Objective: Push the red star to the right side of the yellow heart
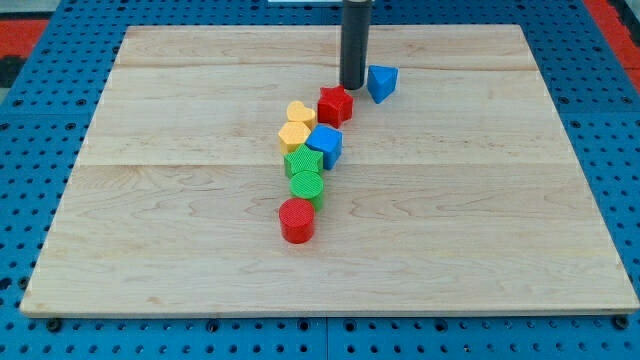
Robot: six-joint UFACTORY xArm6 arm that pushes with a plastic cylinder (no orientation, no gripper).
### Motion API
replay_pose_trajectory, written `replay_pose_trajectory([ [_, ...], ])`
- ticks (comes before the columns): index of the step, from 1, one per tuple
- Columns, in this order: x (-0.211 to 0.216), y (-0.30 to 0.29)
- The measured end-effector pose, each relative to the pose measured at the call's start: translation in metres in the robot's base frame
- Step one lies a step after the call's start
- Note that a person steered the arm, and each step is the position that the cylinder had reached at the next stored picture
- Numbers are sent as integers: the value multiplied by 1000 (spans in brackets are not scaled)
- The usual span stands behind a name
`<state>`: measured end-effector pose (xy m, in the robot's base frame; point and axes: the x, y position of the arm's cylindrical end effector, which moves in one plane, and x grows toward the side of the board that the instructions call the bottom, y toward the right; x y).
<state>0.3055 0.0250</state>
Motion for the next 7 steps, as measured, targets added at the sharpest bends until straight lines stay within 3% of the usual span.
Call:
replay_pose_trajectory([
  [2, 27, -25],
  [5, 42, 55],
  [7, 47, 12],
])
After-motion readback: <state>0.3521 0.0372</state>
